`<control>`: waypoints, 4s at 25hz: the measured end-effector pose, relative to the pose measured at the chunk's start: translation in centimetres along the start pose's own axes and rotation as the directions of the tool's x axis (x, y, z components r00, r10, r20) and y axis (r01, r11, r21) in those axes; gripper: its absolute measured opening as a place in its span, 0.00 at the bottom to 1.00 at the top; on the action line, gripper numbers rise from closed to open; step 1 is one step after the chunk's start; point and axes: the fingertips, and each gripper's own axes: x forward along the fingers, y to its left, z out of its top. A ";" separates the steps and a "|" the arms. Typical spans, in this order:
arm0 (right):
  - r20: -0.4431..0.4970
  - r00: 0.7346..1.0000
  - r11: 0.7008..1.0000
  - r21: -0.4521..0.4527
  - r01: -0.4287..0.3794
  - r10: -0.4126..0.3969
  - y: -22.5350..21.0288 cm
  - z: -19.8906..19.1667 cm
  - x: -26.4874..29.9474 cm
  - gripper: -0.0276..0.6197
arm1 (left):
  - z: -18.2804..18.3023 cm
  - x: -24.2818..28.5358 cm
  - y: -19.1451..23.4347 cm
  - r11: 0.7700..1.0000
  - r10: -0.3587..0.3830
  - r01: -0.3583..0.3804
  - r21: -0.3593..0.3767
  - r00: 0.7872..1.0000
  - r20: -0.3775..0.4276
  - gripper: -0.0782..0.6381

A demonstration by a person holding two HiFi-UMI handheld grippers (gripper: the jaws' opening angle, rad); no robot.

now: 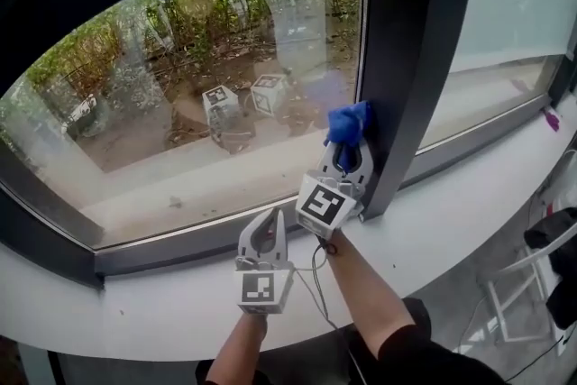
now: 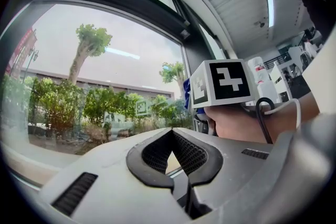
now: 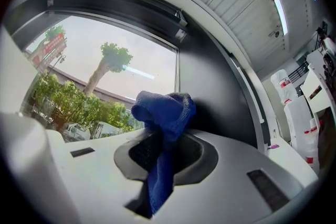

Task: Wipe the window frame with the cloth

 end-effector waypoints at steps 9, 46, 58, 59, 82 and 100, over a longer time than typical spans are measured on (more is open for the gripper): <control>-0.087 0.996 1.000 0.026 -0.018 0.020 0.5 -3.3 -1.3 0.11 | -2.4 -1.5 1.1 1.000 0.030 -0.029 0.006 0.998 -0.050 0.12; -0.430 0.892 0.991 0.047 -0.129 0.136 2.1 -15.8 -5.5 0.11 | -6.4 -2.4 -0.6 1.000 0.001 -0.002 -0.003 0.989 -0.146 0.12; -0.518 0.833 0.979 0.045 -0.199 0.194 3.0 -18.5 -6.6 0.11 | -7.0 -3.9 0.0 1.000 0.017 -0.017 0.002 0.985 -0.169 0.12; -0.530 0.823 0.976 0.044 -0.213 0.204 3.1 -18.7 -6.7 0.11 | -7.1 -4.0 0.1 1.000 0.018 -0.018 0.002 0.985 -0.171 0.12; -0.578 0.611 0.631 -0.203 -0.749 0.541 13.9 -17.3 -13.4 0.11 | -8.8 -9.0 3.5 0.996 0.092 -0.090 0.015 0.974 -0.205 0.12; -0.576 0.333 0.325 -0.121 -0.938 0.747 21.2 -16.2 -17.2 0.11 | -10.8 -12.2 6.5 0.985 0.163 -0.171 -0.020 0.964 -0.208 0.12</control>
